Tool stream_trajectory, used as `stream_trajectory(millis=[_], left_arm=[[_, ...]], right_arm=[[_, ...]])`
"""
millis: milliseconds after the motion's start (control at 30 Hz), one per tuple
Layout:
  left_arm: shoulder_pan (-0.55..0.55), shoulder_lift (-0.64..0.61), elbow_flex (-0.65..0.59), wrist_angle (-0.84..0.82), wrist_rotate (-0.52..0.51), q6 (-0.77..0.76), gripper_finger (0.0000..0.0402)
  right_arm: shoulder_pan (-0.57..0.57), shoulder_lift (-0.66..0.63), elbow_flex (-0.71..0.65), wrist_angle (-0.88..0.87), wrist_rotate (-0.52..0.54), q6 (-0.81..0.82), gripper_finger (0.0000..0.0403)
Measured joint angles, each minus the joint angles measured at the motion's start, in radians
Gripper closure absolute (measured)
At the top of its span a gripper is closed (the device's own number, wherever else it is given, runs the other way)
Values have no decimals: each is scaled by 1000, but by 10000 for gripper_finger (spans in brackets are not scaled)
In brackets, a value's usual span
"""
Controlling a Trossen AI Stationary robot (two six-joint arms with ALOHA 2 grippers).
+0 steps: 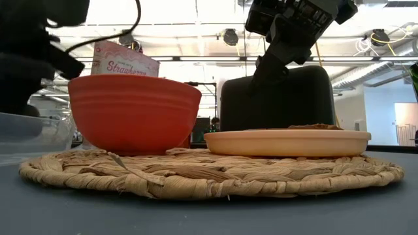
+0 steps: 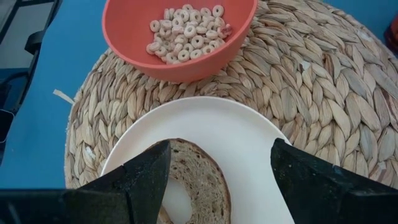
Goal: Arrange a breakfast setting
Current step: Put the apple from the transparent bin to the top left of the orange plate on the placemat
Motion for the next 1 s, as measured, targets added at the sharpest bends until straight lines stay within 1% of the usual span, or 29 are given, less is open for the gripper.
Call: stream_trajectory(millis=[300, 433, 533, 600, 800, 900, 1000], left_arm=[[0, -204, 0, 6, 33, -6, 135], [0, -291, 0, 48, 34, 16, 135], [0, -343, 0, 138, 27, 82, 135], [0, -367, 0, 223, 4, 128, 135], [0, -381, 0, 469, -79, 232, 135], [0, -370, 0, 568, -84, 280, 135], [0, -369, 0, 637, -85, 311, 135]], right_arm=[[0, 0, 0, 14, 3, 0, 135], [0, 0, 0, 28, 2, 0, 135], [0, 0, 0, 42, 0, -18, 135], [0, 0, 0, 44, 0, -24, 135], [0, 0, 0, 44, 0, -24, 132], [0, 0, 0, 45, 0, -26, 114], [0, 0, 0, 49, -1, -26, 83]])
